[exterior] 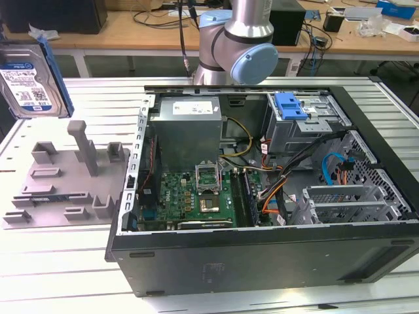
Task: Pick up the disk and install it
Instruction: 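Pick up the disk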
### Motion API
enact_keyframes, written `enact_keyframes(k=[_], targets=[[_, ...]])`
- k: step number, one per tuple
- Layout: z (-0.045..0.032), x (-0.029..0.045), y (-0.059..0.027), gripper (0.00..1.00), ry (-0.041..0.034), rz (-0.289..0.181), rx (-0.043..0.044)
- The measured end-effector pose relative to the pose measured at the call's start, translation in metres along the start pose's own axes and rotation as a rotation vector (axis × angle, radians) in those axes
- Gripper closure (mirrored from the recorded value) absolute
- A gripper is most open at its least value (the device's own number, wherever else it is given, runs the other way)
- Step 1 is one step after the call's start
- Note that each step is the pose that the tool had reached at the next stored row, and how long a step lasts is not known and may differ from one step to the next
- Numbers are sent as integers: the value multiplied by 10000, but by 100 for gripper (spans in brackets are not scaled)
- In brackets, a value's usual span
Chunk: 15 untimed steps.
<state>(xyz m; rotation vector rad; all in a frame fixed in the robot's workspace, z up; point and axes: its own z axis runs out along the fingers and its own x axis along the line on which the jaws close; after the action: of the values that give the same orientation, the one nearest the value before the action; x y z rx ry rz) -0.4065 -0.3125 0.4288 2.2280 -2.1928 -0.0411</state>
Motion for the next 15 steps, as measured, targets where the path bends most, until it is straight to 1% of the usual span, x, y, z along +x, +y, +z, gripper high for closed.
enact_keyframes(k=[10, 15], targets=[[-185, -1, 5, 63, 0, 0, 0], [-261, -2, 5, 63, -1, 1, 1]])
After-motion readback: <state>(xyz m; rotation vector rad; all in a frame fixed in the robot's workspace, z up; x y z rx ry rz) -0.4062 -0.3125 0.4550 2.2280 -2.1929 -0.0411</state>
